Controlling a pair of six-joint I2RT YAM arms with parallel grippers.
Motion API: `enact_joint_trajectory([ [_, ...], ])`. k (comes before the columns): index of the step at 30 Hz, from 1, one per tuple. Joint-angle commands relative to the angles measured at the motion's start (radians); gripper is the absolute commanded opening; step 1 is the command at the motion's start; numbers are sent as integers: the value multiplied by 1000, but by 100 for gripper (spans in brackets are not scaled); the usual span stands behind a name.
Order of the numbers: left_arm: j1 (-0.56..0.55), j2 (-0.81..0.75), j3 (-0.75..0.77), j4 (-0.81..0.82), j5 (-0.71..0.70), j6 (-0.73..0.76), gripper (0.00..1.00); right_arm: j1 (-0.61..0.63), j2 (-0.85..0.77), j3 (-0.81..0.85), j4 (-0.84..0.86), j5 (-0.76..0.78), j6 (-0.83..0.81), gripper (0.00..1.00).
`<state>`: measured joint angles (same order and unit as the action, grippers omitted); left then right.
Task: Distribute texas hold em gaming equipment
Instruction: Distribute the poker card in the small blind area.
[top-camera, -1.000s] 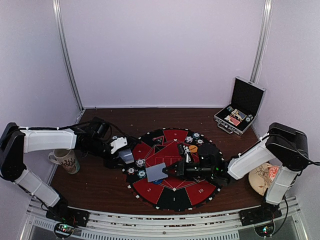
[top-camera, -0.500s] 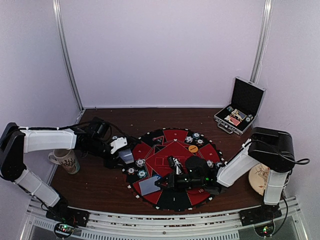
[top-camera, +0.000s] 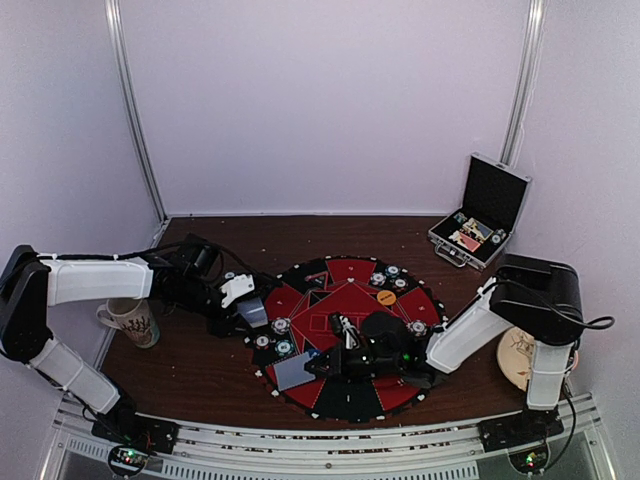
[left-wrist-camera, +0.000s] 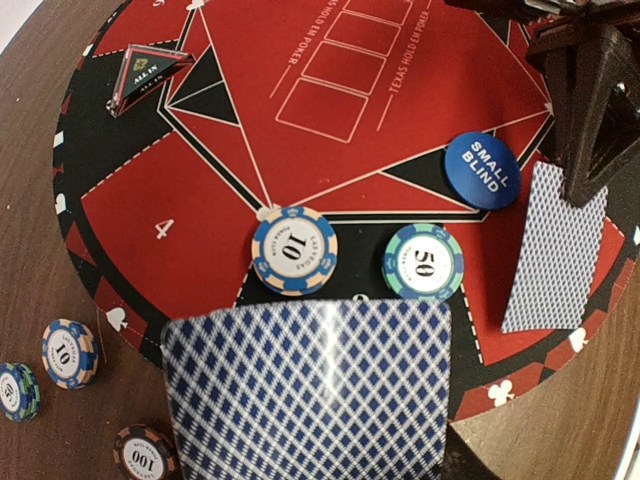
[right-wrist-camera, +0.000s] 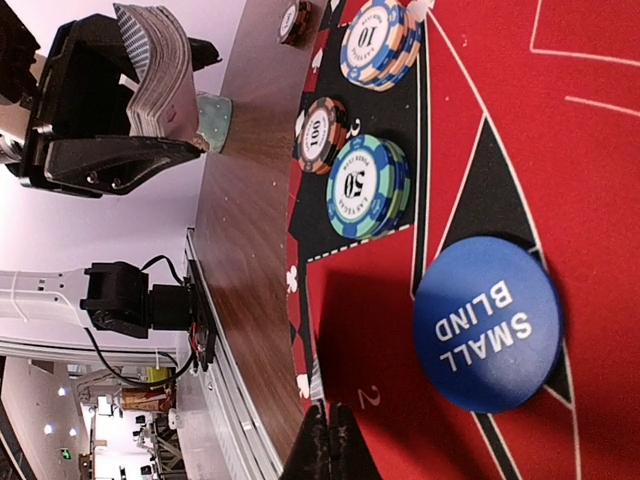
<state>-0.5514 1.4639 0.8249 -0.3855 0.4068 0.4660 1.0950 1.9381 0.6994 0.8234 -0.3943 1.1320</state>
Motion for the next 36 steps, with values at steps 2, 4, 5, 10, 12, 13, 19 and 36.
enact_joint_trajectory([
  [2,7,-19,-5,18,10,10,39,37,10,33,-33,13,-6,0],
  [4,5,-19,-4,19,10,10,39,46,9,39,-62,21,-13,0],
  [5,6,-19,-4,18,10,10,39,50,9,41,-70,25,-15,0],
  [10,6,-19,-4,16,12,9,39,53,11,44,-108,44,-28,0],
  [12,6,-19,-5,17,12,9,39,52,12,48,-125,48,-35,0],
  [13,6,-19,-4,17,11,9,39,52,12,53,-137,51,-40,0],
  [19,5,-17,-3,17,10,9,39,54,-24,75,-267,95,-85,23],
  [36,6,-32,-4,4,29,19,39,74,-301,161,-626,392,-267,54],
])
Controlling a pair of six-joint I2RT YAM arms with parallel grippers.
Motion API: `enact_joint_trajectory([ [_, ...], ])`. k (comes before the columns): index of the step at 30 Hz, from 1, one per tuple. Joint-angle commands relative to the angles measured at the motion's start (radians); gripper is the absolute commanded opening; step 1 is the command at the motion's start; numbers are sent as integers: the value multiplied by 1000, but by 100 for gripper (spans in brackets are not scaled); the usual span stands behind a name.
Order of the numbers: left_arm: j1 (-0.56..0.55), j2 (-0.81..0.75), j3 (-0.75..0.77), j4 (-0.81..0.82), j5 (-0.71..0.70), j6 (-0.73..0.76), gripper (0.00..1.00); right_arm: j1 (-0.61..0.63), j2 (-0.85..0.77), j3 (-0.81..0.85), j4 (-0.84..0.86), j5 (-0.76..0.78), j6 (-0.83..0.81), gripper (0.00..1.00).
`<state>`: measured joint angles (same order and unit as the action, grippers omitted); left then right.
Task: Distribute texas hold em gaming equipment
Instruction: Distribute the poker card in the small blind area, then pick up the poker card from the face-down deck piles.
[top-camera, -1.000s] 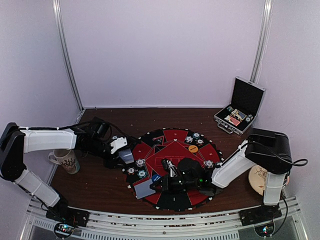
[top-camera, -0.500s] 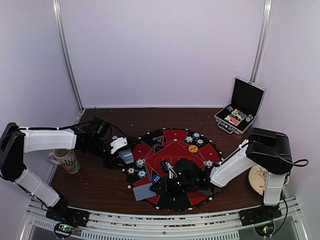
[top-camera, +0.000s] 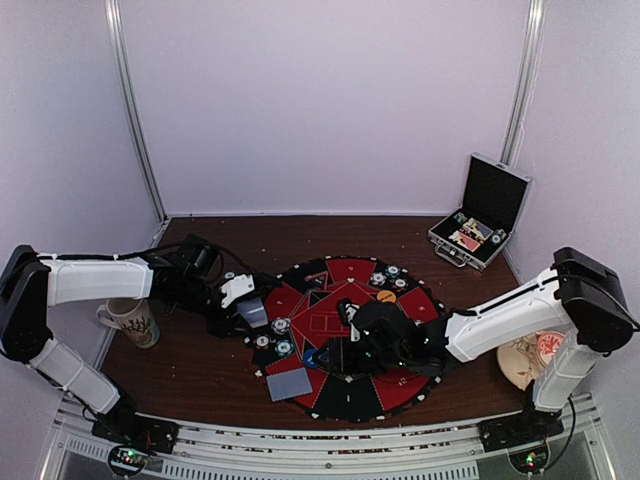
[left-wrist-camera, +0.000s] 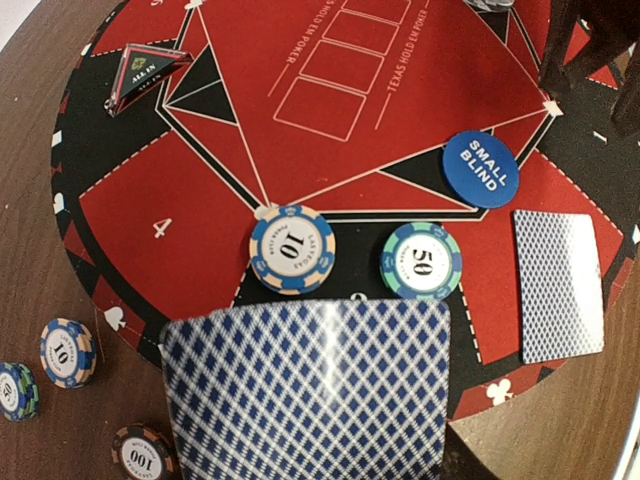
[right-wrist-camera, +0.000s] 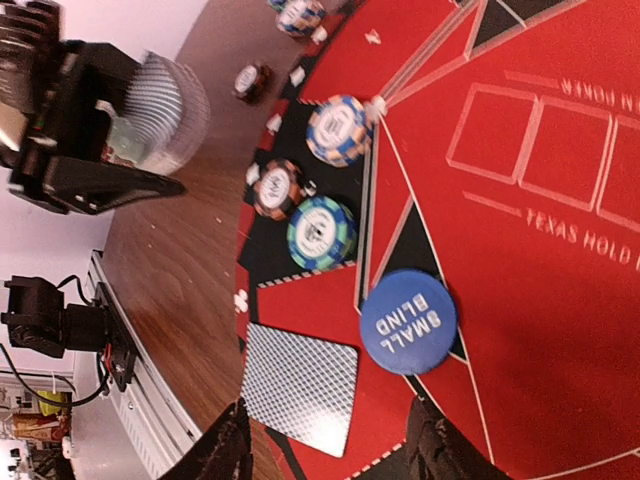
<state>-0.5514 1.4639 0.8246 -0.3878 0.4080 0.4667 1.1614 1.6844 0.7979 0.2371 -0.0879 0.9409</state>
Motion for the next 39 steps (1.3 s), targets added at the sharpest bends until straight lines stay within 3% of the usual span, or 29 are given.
enact_joint_trajectory([
  [1,6,-36,-5,4,33,19,39,7,-40,88,-38,83,-91,57],
  [5,4,-39,-5,0,42,24,39,-2,44,212,-16,21,-138,63],
  [11,2,-48,-8,-14,68,39,39,-40,216,374,33,-98,-125,64],
  [20,-3,-53,-13,-18,76,48,38,-94,291,399,180,-209,-63,65],
  [39,-5,-59,-15,-33,100,61,38,-122,461,578,161,-277,-54,63],
])
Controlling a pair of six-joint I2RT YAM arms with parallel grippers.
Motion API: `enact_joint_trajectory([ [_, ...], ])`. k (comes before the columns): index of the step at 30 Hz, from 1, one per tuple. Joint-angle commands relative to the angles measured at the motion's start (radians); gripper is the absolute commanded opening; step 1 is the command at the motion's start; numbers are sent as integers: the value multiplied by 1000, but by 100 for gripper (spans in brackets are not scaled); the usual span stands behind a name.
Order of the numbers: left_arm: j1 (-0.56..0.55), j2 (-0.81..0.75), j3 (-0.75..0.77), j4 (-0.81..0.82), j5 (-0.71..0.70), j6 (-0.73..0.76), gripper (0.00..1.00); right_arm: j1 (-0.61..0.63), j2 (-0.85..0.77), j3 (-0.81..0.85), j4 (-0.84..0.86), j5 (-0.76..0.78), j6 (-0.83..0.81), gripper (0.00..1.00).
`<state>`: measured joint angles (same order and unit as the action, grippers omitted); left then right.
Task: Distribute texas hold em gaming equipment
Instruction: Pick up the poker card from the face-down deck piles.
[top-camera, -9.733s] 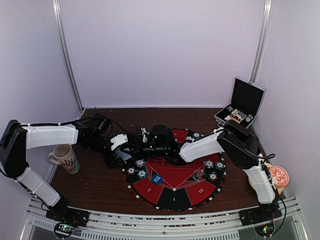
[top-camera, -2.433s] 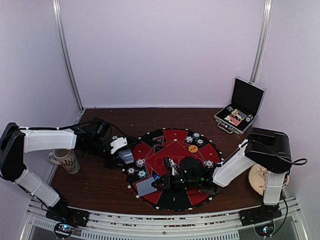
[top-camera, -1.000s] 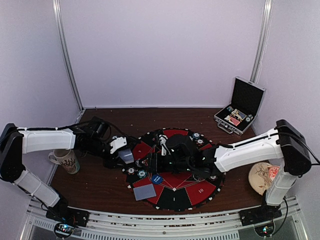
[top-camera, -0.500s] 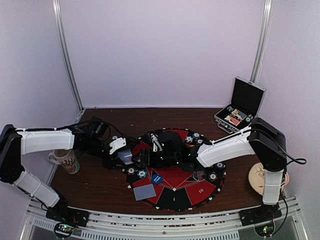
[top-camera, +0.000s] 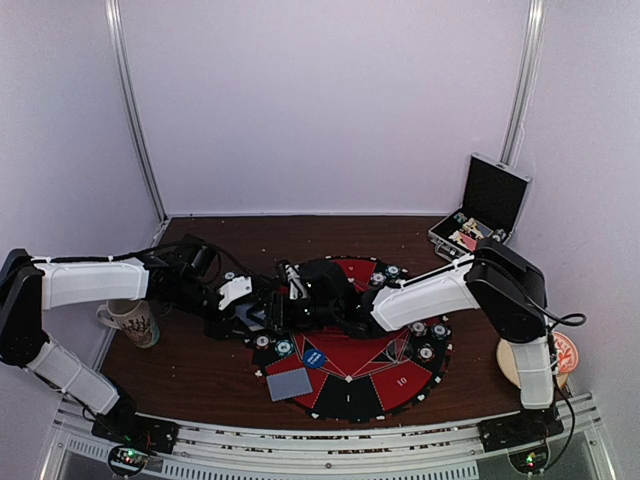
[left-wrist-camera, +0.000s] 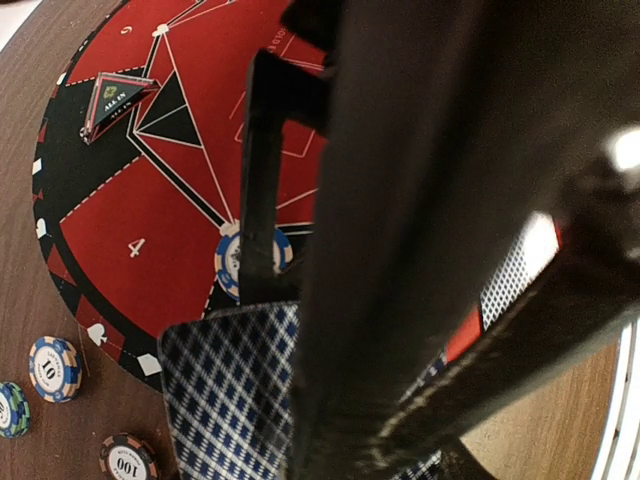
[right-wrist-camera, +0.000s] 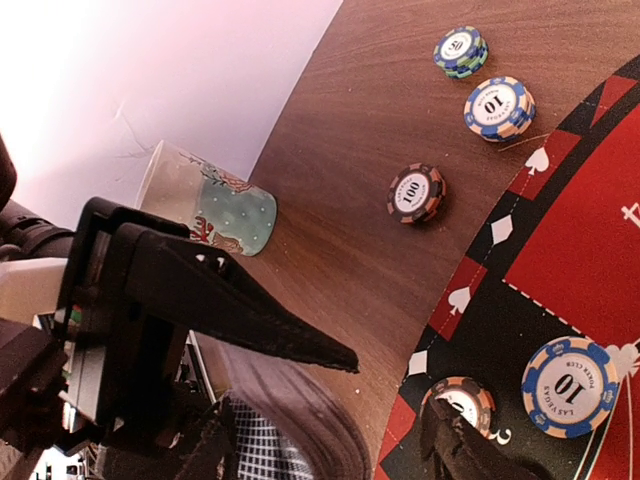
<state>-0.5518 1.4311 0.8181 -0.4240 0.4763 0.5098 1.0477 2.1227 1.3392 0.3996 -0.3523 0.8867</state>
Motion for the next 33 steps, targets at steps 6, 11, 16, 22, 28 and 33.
enact_joint_trajectory([
  [6,-5,-21,-8,1,35,22,38,-14,50,71,-67,37,-23,57],
  [11,-6,-21,-8,1,37,25,38,-28,50,63,-98,63,-35,48],
  [16,-6,-18,-8,0,39,25,38,-41,34,29,-94,71,-37,39],
  [22,-7,-16,-7,1,39,24,38,-51,-4,-4,-106,92,-51,34],
  [28,-8,-13,-7,1,39,24,38,-57,-31,-19,-108,94,-61,31],
  [33,-7,-7,-4,0,34,22,38,-56,-60,-32,-71,28,-67,30],
])
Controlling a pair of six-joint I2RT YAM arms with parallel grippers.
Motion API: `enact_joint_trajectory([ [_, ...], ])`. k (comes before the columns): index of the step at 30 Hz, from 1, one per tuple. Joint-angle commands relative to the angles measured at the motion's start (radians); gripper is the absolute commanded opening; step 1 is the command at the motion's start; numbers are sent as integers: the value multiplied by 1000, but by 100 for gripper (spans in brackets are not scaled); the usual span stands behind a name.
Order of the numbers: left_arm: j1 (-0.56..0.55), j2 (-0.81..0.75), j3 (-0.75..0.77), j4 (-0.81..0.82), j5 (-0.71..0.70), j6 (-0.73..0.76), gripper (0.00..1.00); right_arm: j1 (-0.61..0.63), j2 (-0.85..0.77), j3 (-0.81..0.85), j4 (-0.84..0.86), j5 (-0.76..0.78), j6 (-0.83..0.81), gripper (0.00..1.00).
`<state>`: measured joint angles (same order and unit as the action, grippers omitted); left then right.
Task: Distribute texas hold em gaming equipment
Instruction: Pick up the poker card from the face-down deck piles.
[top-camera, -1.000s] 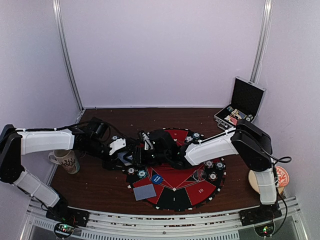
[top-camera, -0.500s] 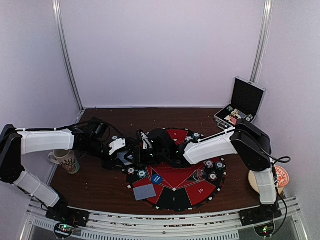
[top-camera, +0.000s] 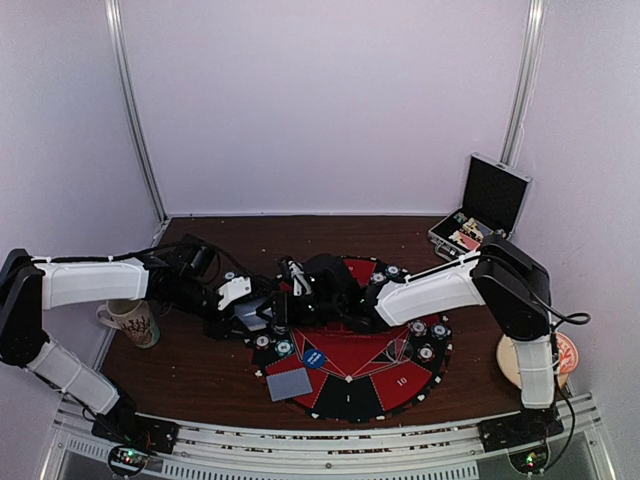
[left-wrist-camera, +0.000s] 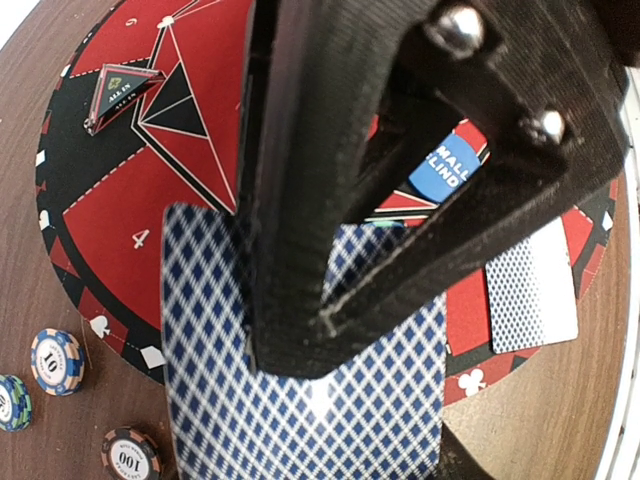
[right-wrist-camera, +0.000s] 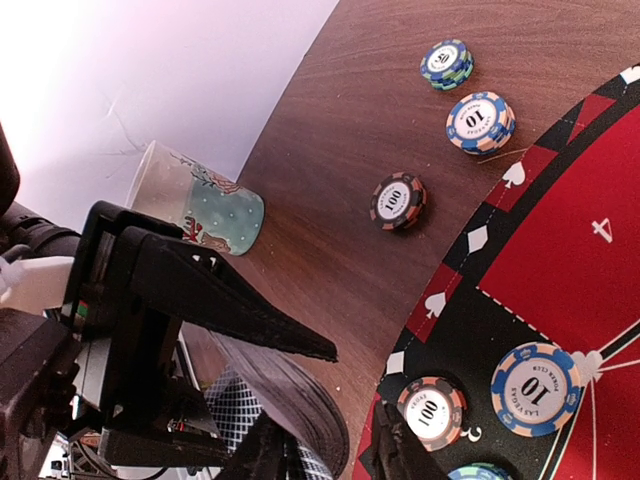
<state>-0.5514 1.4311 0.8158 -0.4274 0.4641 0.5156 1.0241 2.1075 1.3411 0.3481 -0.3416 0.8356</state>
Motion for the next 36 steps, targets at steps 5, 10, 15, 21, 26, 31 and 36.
enact_joint_trajectory([
  [5,-8,0,-1,4,46,17,38,-32,-98,-66,8,-12,-17,29],
  [10,-7,0,0,4,45,17,38,-31,-105,-69,11,-33,-17,23],
  [15,-8,2,0,4,43,16,38,-26,-64,-47,44,-76,1,27],
  [21,-7,3,0,4,42,16,38,-24,-36,-32,60,-99,5,25],
  [26,-8,5,0,4,42,15,38,-21,-12,-16,62,-118,9,28],
  [31,-7,5,0,4,39,15,38,-21,-7,-19,69,-119,12,20],
  [36,-8,10,2,4,35,13,38,-21,-40,-44,74,-103,4,5],
])
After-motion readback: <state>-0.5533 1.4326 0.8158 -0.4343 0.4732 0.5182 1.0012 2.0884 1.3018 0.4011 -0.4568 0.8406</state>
